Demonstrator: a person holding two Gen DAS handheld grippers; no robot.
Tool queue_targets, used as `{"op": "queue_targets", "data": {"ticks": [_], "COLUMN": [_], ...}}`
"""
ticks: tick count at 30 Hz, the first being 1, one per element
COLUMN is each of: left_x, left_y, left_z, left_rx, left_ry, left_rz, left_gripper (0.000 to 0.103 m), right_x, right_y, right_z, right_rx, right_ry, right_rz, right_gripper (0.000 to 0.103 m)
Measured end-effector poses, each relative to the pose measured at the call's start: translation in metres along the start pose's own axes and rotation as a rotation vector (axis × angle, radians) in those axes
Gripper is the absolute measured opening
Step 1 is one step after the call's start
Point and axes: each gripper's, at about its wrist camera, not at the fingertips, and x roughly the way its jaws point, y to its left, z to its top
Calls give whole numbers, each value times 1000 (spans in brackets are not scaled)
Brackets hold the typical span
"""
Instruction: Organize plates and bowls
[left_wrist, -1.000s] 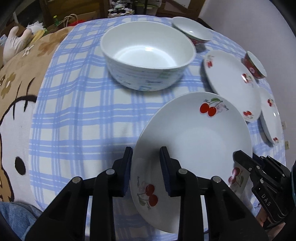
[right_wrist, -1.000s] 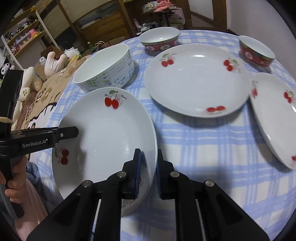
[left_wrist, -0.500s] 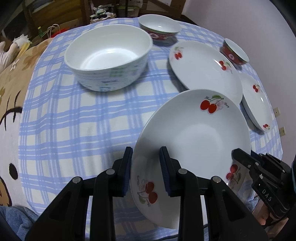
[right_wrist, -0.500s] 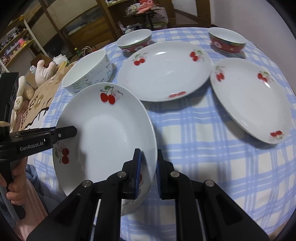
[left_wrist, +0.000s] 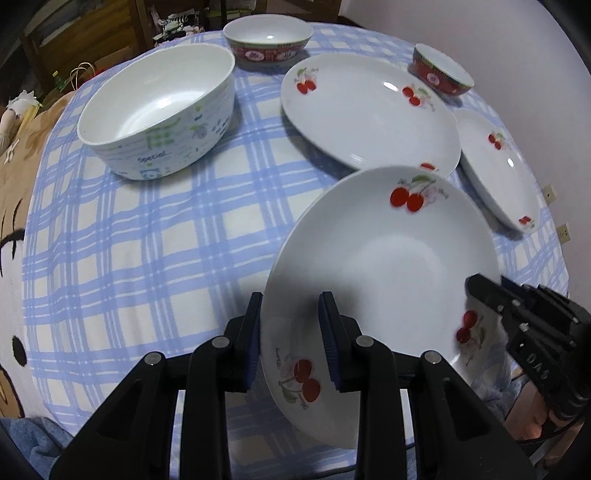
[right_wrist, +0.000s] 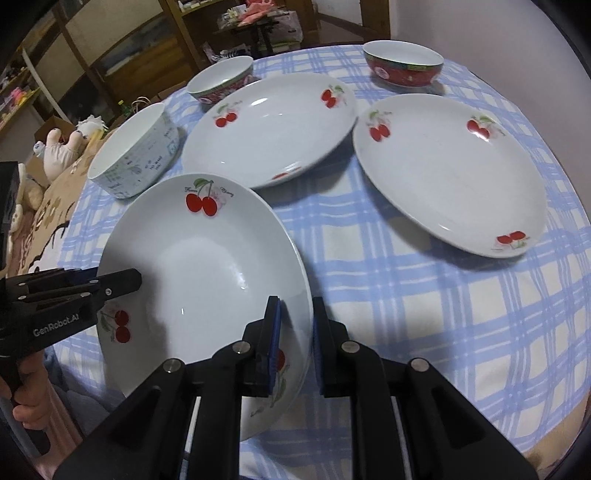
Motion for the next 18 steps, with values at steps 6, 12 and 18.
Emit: {"op": "queue_targets", "data": {"ticks": [6, 12, 18], "left_x": [6, 11, 12], "left_y": [-4, -8, -5], "left_z": [4, 6, 5], "left_rx": [14, 32, 40], "left_ry": [22, 12, 14], "left_rz": [10, 36, 33], "left_gripper": [29, 29, 29], "right_x": [2, 2, 1], "right_y": [-3, -4, -3], "right_z": [-2, 0, 1], "right_rx": [10, 12, 10], "right_ry": [8, 1, -7], "right_rz": [-9, -12, -14], "right_gripper": [16, 16, 16]}}
